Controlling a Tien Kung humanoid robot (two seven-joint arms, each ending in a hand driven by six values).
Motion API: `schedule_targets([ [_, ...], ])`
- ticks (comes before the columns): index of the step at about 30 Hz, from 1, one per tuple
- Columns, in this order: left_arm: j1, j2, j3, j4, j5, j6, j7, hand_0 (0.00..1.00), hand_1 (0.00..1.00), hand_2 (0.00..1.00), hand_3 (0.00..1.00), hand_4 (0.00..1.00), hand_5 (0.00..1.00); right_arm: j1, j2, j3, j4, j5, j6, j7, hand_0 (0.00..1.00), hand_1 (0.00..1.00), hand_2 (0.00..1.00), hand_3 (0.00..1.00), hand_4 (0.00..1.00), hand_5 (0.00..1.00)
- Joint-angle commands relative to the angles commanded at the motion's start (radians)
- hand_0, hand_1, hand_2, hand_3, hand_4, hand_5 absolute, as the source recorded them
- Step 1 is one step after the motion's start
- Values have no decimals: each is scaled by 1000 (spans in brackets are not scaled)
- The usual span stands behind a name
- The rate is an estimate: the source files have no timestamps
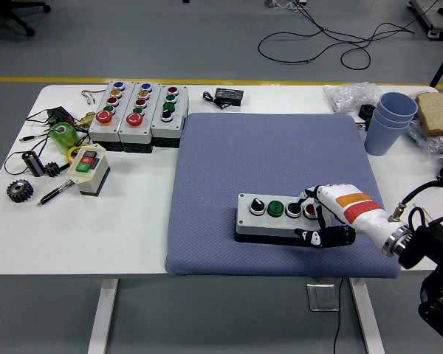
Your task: Pick up the button,place it on the desk,press the button,press the button
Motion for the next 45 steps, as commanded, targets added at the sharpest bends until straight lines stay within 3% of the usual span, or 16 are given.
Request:
schedule_targets([
  [10, -1, 1, 7, 0, -6, -1, 0, 443, 586, 734, 723, 489, 805, 0, 9, 96, 19, 111, -8, 9, 2, 2, 218, 582, 790, 362],
  [15, 0, 1, 6, 0, 0, -2, 2, 443, 586, 734, 723, 489, 805, -4, 38, 178, -59, 309, -120, 41, 2, 2, 218, 582, 790, 362],
  [16, 1, 1, 5, 0, 1, -2, 2, 442, 584, 733, 723, 489, 804, -9, 42, 195, -72, 355, -140, 43, 59, 2, 259, 639, 815, 380],
  [21, 3, 0, -1, 0, 5, -2, 2, 442, 584, 733, 723, 489, 804, -47, 46, 261, -105, 563, -181, 103, 59, 2, 259, 639, 815, 380],
  [22, 3, -1, -3, 0, 6, -2, 3, 443, 585, 733, 723, 489, 800, -52, 47, 271, -112, 602, -190, 119, 412, 325, 537, 771, 813, 349],
  [27, 5, -3, -11, 0, 14, -3, 4, 443, 585, 733, 723, 489, 800, -77, 61, 311, -141, 816, -223, 191, 412, 325, 537, 771, 813, 349],
  [28, 5, -4, -13, 0, 16, -3, 4, 442, 585, 733, 722, 489, 800, -82, 66, 320, -147, 855, -231, 214, 798, 700, 772, 799, 819, 345],
  [33, 7, -6, -19, 0, 18, -1, 3, 442, 585, 733, 722, 489, 800, -98, 89, 360, -179, 1060, -274, 300, 798, 700, 772, 799, 819, 345],
  [34, 7, -6, -20, 0, 18, -1, 3, 442, 585, 734, 722, 488, 801, -101, 94, 367, -188, 1105, -284, 315, 853, 767, 816, 791, 828, 355],
  [35, 7, -6, -19, 0, 17, -1, 3, 442, 585, 734, 722, 488, 801, -103, 97, 371, -194, 1144, -293, 324, 853, 767, 816, 791, 828, 355],
  [45, 5, -4, -5, 0, 6, -2, 2, 442, 585, 734, 722, 487, 804, -116, 109, 399, -220, 1567, -289, 315, 866, 769, 815, 773, 824, 358],
])
